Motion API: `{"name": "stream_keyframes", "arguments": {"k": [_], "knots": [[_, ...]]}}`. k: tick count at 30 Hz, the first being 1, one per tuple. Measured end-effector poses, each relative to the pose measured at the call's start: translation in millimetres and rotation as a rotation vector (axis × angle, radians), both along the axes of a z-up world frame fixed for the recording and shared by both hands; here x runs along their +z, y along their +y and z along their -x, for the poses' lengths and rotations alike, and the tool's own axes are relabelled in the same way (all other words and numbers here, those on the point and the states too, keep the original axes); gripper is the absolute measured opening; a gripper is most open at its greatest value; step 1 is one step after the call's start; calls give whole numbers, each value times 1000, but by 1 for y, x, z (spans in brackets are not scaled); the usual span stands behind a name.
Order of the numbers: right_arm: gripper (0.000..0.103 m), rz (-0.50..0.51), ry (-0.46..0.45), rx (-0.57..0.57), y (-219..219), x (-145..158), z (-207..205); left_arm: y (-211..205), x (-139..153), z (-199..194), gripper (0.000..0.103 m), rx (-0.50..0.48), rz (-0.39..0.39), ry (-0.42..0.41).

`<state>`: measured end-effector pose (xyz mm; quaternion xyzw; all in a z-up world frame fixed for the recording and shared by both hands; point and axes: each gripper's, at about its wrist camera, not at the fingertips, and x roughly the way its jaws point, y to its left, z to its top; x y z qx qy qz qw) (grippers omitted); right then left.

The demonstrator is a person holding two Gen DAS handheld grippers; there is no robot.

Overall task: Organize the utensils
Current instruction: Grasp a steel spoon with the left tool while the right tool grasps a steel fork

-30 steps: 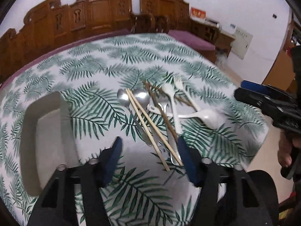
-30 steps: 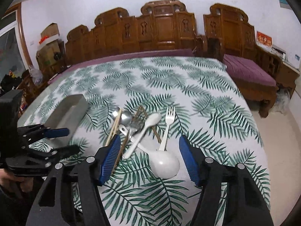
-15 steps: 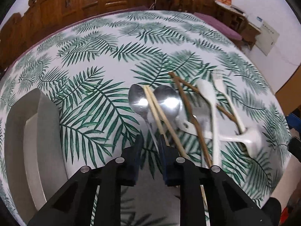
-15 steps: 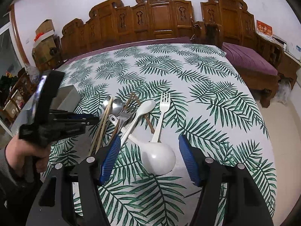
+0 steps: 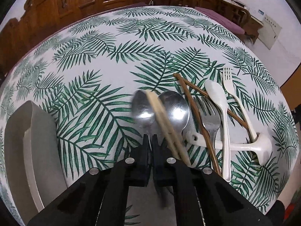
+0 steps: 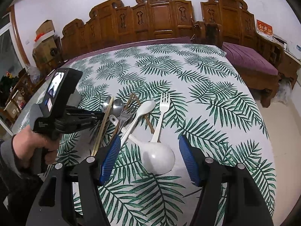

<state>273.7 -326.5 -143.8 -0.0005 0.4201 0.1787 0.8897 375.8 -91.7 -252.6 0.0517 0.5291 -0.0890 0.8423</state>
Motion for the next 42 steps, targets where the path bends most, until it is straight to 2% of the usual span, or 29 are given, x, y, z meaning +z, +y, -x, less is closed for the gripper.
{"name": "stream_keyframes", "arguments": {"k": [9, 20, 22, 30, 34, 38, 40, 42], "knots": [[67, -8, 0, 11, 1, 0, 1, 10, 4, 6, 2, -6, 14, 1], [66, 14, 39, 11, 5, -19, -10, 21, 27, 34, 2, -29, 61, -61], [57, 30, 49, 12, 10, -26, -18, 26, 33, 39, 2, -28, 88, -68], [40, 32, 128, -38, 20, -61, -55, 32, 55, 54, 2, -42, 125, -109], [38, 32, 165, -59, 17, -74, -73, 31, 65, 60, 2, -49, 139, -132], [33, 56, 153, -49, 23, -76, -85, 30, 74, 64, 2, -60, 148, -150], [25, 67, 151, -31, 29, -75, -91, 30, 77, 65, 2, -62, 151, -156], [9, 119, 159, -34, 34, -76, -98, 31, 80, 65, 2, -62, 154, -160]]}}
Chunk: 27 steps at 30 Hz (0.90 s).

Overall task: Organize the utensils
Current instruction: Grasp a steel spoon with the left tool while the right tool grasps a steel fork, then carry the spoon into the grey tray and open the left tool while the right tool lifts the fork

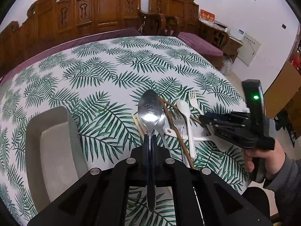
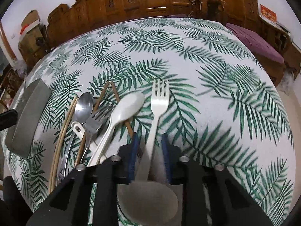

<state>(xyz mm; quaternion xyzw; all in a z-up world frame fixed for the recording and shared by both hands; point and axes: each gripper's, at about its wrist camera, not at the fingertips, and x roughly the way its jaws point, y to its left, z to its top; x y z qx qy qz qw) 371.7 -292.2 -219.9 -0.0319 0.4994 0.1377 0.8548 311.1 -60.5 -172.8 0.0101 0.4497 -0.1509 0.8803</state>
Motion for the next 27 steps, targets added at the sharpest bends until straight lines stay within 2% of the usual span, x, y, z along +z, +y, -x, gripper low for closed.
{"name": "stream_keyframes", "arguments": {"k": [9, 18, 22, 27], "knots": [[9, -60, -38, -46, -5, 16, -13, 19, 18, 2, 2, 28, 21, -27], [9, -78, -154, 6, 20, 70, -10, 60, 35, 8, 2, 88, 31, -59], [9, -110, -178, 48, 40, 91, -2, 80, 31, 10, 2, 123, 22, -53], [9, -152, -188, 114, 71, 102, 18, 107, 10, 11, 2, 172, -14, -14]]}}
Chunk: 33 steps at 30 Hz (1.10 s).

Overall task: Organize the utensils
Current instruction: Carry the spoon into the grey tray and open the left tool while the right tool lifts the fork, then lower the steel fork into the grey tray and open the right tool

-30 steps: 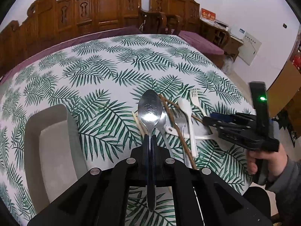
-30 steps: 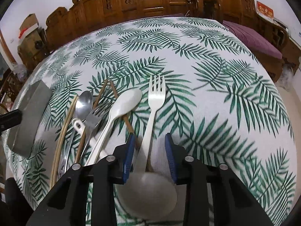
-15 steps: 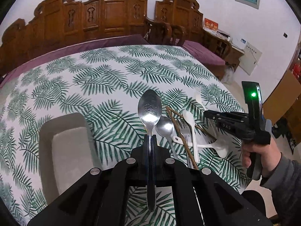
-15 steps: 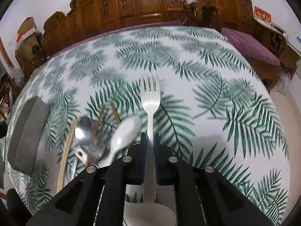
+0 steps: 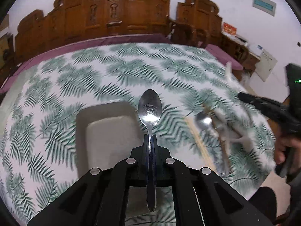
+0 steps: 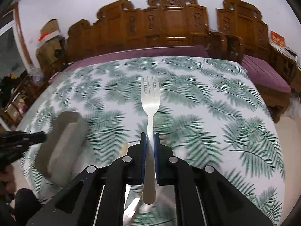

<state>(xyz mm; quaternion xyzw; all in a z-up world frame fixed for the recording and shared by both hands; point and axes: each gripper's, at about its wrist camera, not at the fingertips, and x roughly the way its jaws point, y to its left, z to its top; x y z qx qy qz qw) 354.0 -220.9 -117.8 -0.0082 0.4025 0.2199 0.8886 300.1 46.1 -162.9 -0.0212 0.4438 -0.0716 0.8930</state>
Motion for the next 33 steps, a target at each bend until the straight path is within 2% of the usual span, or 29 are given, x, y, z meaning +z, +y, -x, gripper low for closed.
{"name": "stream_keyframes", "arguments": {"k": [8, 16, 20, 28, 33], "knots": [[9, -51, 12, 101, 50, 3, 29, 39, -40, -5, 2, 68, -46, 95], [9, -65, 25, 155, 73, 1, 43, 39, -52, -11, 2, 74, -70, 126], [9, -56, 31, 171, 82, -1, 46, 41, -59, -14, 2, 82, -50, 138], [9, -43, 34, 204, 105, -3, 49, 51, -51, -8, 2, 96, -12, 98], [9, -46, 55, 239, 133, -9, 52, 65, -32, 3, 2, 119, 1, 25]]}}
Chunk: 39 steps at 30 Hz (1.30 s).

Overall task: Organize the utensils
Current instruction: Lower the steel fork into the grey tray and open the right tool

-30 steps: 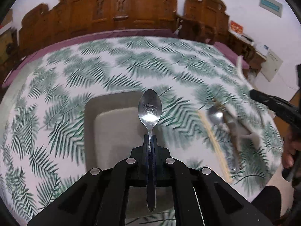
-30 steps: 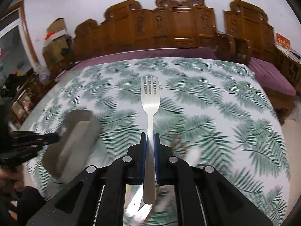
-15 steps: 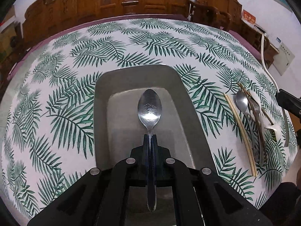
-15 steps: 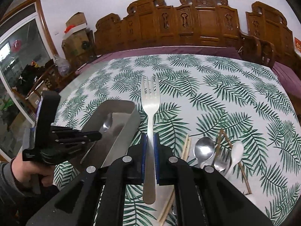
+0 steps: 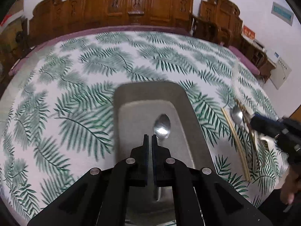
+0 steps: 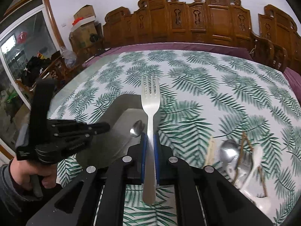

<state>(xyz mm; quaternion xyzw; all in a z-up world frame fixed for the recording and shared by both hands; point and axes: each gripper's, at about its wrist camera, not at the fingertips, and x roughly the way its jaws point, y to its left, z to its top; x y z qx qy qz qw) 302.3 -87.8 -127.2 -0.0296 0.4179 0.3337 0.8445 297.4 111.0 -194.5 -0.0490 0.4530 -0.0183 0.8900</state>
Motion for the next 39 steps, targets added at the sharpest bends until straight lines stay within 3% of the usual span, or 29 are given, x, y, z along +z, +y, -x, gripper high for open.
{"name": "stream_keyframes", "arguments": {"k": [6, 16, 21, 26, 27, 28, 30, 37, 39], "knots": [[9, 17, 33, 44, 42, -15, 2, 23, 20, 11, 2, 32, 5, -65], [10, 29, 143, 32, 90, -55, -12, 54, 28, 19, 2, 79, 18, -98], [12, 13, 141, 41, 91, -57, -14, 51, 31, 20, 2, 68, 14, -108], [12, 0, 93, 41, 63, -39, -4, 36, 37, 23, 3, 35, 29, -127], [12, 2, 77, 35, 52, -33, -1, 32, 39, 24, 10, 23, 35, -132], [12, 7, 60, 29, 40, -28, 2, 27, 41, 25, 26, 16, 36, -139], [12, 25, 27, 9, 18, -18, 6, 16, 46, 29, 37, 1, 33, -158], [12, 117, -42, -99, -70, -7, 8, -35, 56, 35, 59, -98, 58, -179], [18, 146, -50, -146, -94, -11, 4, -49, 56, 35, 61, -122, 56, -180]]}}
